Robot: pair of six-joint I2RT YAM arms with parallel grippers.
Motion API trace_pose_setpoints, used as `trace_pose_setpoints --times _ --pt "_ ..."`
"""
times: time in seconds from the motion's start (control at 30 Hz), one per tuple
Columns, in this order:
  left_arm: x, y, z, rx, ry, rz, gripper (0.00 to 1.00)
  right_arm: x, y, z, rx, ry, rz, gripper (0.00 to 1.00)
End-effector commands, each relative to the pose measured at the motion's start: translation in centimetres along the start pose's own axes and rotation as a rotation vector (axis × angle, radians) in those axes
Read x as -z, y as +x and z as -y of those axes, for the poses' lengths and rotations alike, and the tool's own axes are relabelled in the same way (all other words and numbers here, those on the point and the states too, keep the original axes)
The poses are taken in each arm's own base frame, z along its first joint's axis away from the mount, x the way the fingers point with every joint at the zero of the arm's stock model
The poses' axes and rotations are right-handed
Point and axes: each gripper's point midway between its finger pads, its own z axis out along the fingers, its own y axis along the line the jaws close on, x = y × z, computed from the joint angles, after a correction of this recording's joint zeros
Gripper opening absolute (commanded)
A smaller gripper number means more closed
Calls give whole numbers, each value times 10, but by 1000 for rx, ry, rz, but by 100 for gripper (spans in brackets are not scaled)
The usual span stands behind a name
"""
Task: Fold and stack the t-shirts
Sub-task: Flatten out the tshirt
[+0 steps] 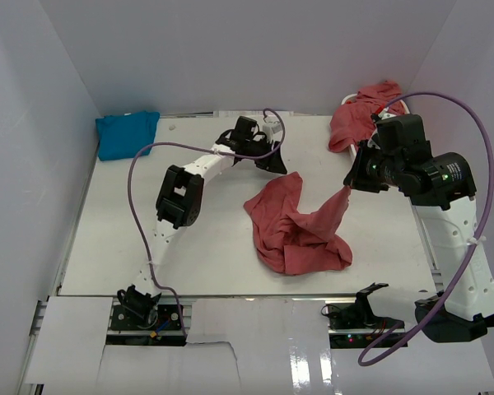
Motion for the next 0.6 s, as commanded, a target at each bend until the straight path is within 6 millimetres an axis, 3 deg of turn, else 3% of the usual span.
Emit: trace_pose_setpoints --times 0.0,0.57 --pt "-13 -9 13 -77 10 11 52 4 0 1 6 -9 14 8" --pt "-39 -8 -4 -88 -43 67 55 2 6 1 16 -13 -3 8"
